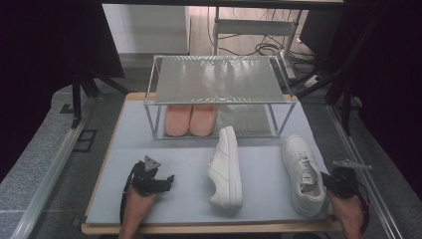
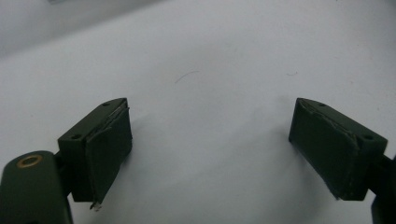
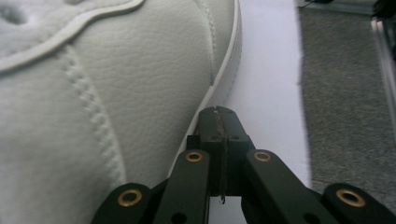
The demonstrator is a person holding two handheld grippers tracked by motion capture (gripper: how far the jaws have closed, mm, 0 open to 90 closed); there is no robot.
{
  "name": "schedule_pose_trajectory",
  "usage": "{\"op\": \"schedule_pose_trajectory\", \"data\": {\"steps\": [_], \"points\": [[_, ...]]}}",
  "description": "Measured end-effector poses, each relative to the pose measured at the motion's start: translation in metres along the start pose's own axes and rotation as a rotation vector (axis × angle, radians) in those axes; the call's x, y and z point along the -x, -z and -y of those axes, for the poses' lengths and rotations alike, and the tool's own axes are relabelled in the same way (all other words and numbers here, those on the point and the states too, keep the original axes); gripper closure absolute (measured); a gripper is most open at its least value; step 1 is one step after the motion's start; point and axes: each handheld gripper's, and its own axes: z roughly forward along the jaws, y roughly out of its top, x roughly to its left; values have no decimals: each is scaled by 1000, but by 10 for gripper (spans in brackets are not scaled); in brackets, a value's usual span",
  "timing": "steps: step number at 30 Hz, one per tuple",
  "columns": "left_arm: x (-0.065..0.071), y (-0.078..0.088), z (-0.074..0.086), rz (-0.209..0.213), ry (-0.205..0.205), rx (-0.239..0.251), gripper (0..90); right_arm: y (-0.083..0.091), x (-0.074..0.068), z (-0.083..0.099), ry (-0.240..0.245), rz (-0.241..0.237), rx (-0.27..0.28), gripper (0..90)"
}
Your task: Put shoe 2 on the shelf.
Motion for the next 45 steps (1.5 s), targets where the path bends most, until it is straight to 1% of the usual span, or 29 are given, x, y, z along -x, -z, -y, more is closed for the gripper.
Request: {"op": "schedule_pose_trajectory", "data": {"steps": [2,3,5,10,13,18,22,23,24,26,28,29,36,37,40,42,45], "points": [[0,0,0,0,0,0,133,-3,-1,1,-11,-35,7,899],[0,0,0,0,0,1,133,-3,-2,1,-9,-39,6,899],[0,0,0,0,3,4,134,-4,-3,0,2,-29,4,898],[0,0,0,0,3,4,134,0,0,-3,1,-38,19,890],[0,0,0,0,2,4,134,5,-1,-6,12,-34,34,864],[0,0,0,0,2,4,134,13,2,-8,6,-36,53,854],[0,0,0,0,3,4,134,24,5,-13,-1,-36,81,852],[0,0,0,0,3,4,133,28,5,-15,-2,-41,89,852],[0,0,0,0,3,4,133,28,5,-15,-2,-41,89,852],[0,0,0,0,3,4,134,35,3,-20,8,-48,104,858],[0,0,0,0,3,4,134,36,2,-21,10,-50,111,866],[0,0,0,0,3,4,134,40,-1,-25,13,-64,126,890],[0,0,0,0,3,5,134,51,-10,-36,46,-77,144,897],[0,0,0,0,3,5,134,53,-16,-40,61,-84,145,897],[1,0,0,0,4,6,134,56,-23,-46,79,-99,144,897],[1,0,0,0,4,6,134,57,-29,-49,91,-118,146,898],[1,0,0,0,4,6,134,57,-40,-55,120,-138,150,898]]}}
